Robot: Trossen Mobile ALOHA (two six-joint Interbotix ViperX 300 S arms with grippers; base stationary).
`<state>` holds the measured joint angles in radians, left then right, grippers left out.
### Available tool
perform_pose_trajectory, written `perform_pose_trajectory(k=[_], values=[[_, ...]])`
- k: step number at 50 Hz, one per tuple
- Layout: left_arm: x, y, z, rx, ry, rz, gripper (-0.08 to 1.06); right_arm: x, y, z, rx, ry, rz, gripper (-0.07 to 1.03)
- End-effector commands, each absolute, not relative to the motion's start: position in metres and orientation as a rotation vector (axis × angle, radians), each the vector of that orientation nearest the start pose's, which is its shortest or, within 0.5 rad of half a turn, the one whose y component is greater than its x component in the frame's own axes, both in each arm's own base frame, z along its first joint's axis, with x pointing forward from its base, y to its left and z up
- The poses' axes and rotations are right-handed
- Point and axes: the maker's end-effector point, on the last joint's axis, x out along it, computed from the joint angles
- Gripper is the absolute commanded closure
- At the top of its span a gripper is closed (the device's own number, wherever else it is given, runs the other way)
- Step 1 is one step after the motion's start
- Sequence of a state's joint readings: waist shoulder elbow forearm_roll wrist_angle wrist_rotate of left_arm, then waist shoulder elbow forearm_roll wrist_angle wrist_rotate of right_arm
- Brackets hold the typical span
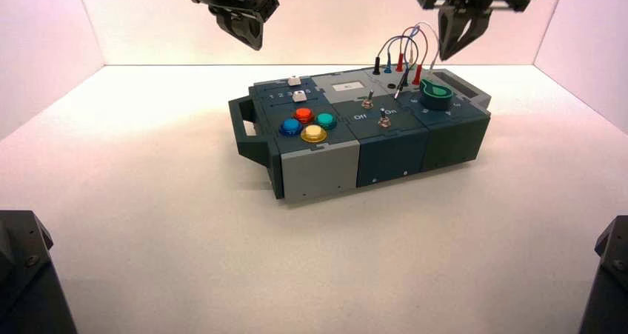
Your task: Insert the black wire.
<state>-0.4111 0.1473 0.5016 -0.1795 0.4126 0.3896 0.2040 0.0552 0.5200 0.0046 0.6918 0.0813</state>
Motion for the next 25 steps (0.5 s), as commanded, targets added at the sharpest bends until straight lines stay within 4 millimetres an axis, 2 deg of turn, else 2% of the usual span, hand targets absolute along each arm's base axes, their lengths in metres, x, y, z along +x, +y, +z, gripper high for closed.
perform_pose_trajectory(k=[1,6,12,18,19,25], values=[[0.399,-0.185,0.107,0.376,0.932,-0.552,1.01,0.368,0.068,0.119,-0.038,1.218,0.106,0.98],[0.400,-0.186,0.109,0.375,0.927,-0.553,1.00,0.353,0.068,0.133,-0.011,1.205,0.109,0.98],[0.405,-0.188,0.114,0.370,0.913,-0.550,1.00,0.336,0.080,0.147,0.091,1.174,0.141,0.98],[0.410,-0.190,0.118,0.362,0.902,-0.548,1.01,0.324,0.096,0.154,0.146,1.135,0.187,0.98],[0.412,-0.191,0.119,0.362,0.899,-0.548,1.00,0.320,0.105,0.156,0.157,1.120,0.210,0.98],[0.414,-0.192,0.119,0.362,0.897,-0.547,1.01,0.312,0.124,0.154,0.189,1.110,0.252,0.98]])
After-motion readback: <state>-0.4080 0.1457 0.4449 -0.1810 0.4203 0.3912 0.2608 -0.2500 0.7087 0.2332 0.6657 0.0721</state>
